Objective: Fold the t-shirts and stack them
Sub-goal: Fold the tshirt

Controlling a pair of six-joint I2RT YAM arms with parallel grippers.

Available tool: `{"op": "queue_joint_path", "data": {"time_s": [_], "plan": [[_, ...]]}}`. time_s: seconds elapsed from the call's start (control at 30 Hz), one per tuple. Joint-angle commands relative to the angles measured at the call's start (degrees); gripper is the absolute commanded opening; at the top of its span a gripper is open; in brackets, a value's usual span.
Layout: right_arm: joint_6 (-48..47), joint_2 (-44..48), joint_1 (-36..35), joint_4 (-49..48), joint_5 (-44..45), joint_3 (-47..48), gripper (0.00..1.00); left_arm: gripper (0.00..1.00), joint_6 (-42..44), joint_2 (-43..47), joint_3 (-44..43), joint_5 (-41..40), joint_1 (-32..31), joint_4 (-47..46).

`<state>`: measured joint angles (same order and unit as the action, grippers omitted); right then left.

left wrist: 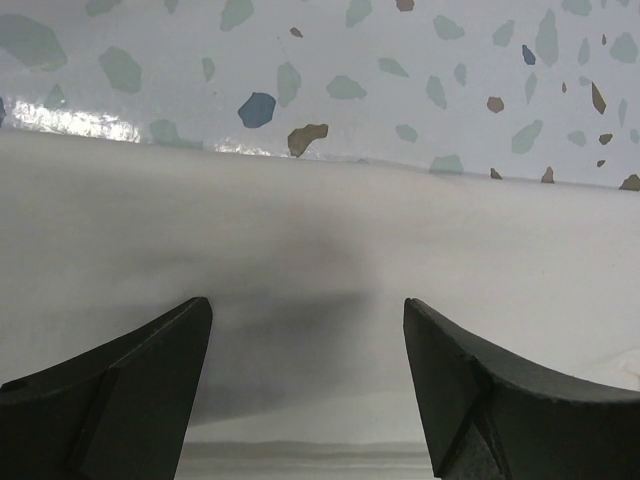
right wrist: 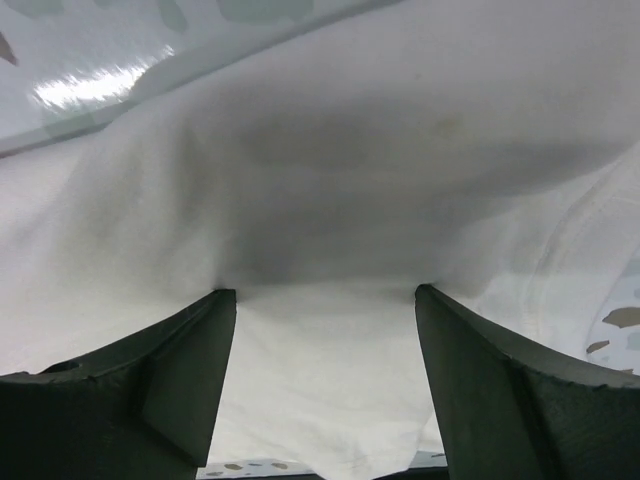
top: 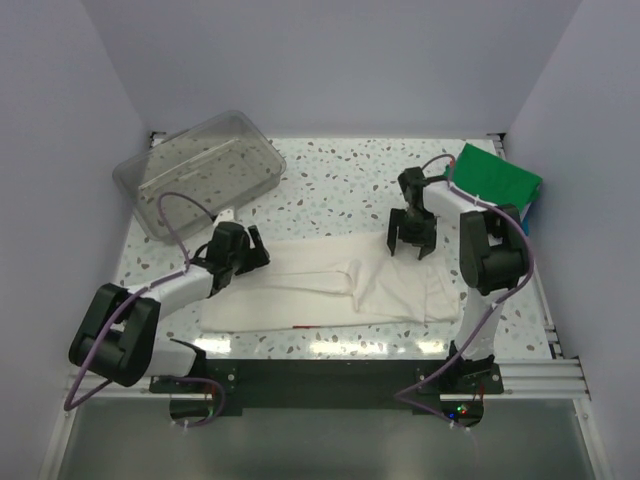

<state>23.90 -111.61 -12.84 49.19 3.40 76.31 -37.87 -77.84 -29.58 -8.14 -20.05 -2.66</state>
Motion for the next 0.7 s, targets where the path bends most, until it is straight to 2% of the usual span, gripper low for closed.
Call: {"op": "queue_joint_path", "data": {"time_s": [0.0,0.2,0.3,0.4,0.5,0.67], "plan": [[-1.3,-6.6,0.2,-4.8,3.5,5.5,0.76,0.84,-3.1,1.8,4.2,-4.0,0.1,6.6],[-2.0,-17.6,0.2,-1.1,2.8,20.7,0.76,0.84,-5.8,9.6,7.7,-3.5,0.1,11.3],[-2.0,-23.3,0.1,1.2,1.5,31.5,0.76,0.84,-6.9,14.3,9.0,-2.1,0.1,13.1],[-2.1,-27.9,0.0,2.9,-0.3,37.5,0.76,0.84,-6.8,18.7,9.6,-0.6,0.0,13.8],[-1.8,-30.8,-0.2,4.2,-2.2,45.1,0.76,0.84,-5.7,22.2,8.8,-0.3,0.0,16.0],[-1.6,-28.4,-0.8,3.7,-3.3,48.1,0.76,0.84,-1.5,23.5,6.1,1.5,0.0,16.2]]}}
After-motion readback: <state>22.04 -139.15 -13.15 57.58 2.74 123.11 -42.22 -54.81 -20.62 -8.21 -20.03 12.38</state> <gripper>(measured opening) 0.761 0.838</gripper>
